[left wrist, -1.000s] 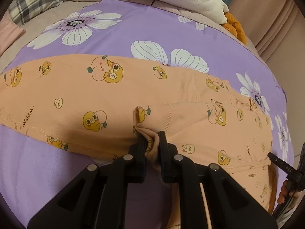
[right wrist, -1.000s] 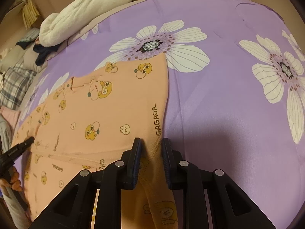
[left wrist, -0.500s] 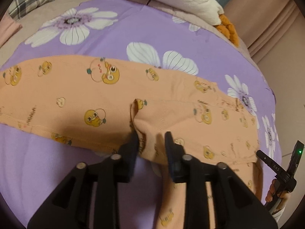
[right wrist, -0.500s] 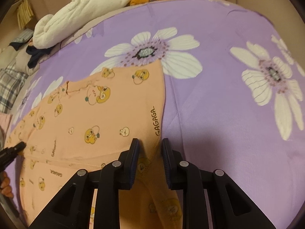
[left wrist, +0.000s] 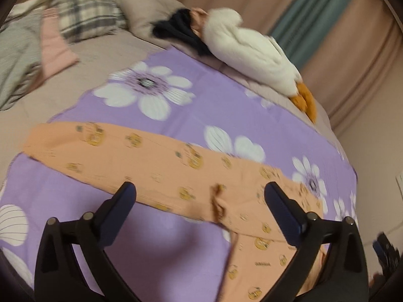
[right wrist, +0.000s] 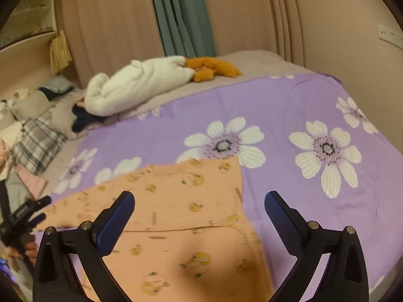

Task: Fold small clothes
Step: 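Open both grippers and release the shirt, then move the left gripper to the other sleeve cuff and grasp it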

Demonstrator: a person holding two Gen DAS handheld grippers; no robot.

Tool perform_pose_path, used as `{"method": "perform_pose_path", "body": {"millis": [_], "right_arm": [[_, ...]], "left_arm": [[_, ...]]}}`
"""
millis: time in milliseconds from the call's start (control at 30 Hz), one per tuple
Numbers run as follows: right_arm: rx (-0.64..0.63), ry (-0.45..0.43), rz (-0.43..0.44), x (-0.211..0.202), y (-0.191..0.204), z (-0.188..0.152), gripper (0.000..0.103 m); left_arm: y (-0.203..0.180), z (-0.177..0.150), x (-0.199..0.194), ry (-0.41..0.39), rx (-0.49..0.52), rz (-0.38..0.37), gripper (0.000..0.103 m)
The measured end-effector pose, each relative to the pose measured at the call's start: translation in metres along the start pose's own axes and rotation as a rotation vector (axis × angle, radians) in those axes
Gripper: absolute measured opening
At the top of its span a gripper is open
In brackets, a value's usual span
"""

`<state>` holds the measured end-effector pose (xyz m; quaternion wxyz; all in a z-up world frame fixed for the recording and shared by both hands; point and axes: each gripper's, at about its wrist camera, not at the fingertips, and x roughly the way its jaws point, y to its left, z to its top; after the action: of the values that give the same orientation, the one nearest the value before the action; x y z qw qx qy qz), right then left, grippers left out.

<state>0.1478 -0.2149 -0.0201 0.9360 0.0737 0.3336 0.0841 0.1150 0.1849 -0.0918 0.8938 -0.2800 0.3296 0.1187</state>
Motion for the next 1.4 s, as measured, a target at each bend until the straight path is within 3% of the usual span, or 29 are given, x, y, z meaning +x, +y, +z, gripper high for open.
{"method": "perform_pose_path", "body": {"millis": [167,300,667,1067,1233,1400], "right_arm": [[0.021,-0.010,-0.001,-0.007,0.015,-0.012,0.102],[0.079,0.010,0.016,-0.003,0.022,-0.022,0.102],[0.075,-0.005,-0.041,0.003,0.047,-0.034,0.102],[0.085,0.025,-0.043,0.018,0.056,-0.038,0.102],[0.115,0.042,-0.039,0.025,0.053,-0.040,0.102],[0.138,0.057,-0.028,0.027,0.051,-0.044,0.102]], "left_arm": [[0.032,0.010,-0.011,-0.046,-0.065,0.088,0.103],[0.068,0.018,-0.013,-0.063,-0.197,0.108,0.103],[0.132,0.027,0.000,-0.040,-0.337,0.232,0.102],[0.164,0.024,0.014,-0.008,-0.389,0.333,0.101],[0.170,0.021,0.026,0.023,-0.418,0.324,0.101],[0.166,0.020,0.032,0.010,-0.385,0.344,0.100]]}}
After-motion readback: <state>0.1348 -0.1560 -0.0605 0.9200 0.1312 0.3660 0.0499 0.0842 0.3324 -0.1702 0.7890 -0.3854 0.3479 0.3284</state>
